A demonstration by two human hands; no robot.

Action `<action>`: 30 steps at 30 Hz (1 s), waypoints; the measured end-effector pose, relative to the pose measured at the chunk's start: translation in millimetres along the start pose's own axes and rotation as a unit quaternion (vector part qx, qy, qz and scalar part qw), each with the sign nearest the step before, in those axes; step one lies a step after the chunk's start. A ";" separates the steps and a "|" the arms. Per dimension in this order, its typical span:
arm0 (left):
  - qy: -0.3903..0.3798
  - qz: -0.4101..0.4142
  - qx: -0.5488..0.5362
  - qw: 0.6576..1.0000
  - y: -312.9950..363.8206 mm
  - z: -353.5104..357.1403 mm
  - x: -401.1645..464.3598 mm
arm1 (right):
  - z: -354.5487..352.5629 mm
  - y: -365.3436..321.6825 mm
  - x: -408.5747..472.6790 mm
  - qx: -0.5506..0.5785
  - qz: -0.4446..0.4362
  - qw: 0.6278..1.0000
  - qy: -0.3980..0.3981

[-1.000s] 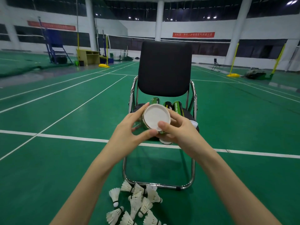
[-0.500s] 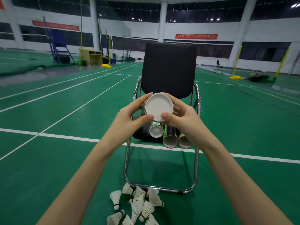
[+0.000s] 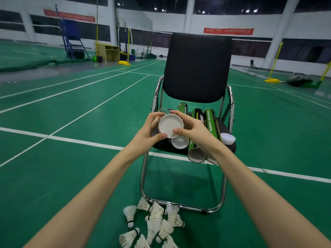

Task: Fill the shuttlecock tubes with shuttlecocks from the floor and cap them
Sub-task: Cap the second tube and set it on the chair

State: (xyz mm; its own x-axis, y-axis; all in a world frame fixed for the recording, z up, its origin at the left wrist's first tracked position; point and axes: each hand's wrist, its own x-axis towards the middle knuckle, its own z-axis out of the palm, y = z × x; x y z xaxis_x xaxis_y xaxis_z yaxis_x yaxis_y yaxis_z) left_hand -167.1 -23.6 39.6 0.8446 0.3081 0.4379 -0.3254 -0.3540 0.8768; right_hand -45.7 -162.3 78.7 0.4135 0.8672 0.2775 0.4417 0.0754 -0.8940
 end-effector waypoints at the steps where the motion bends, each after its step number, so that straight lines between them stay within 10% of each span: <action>1: -0.001 0.002 0.010 1.000 -4.9 -0.2 1.5 | -3.2 3.4 4.2 -0.008 0.006 1.000 -0.011; 16: -0.004 0.016 0.284 0.959 -82.5 -22.1 59.3 | -17.8 72.2 73.3 -0.161 0.038 0.986 0.001; 30: 0.113 -0.085 0.121 0.983 -115.4 -7.7 73.0 | -7.5 93.0 88.1 -0.284 0.060 0.957 -0.023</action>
State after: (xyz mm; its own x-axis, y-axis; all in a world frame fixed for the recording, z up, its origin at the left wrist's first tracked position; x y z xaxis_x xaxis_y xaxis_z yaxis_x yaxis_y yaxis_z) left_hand -71.1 46.5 -28.1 0.7535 0.5587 0.3465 -0.0544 -0.4722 0.8798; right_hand 37.8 -82.6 22.6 0.4593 0.8743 0.1569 0.7596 -0.2950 -0.5796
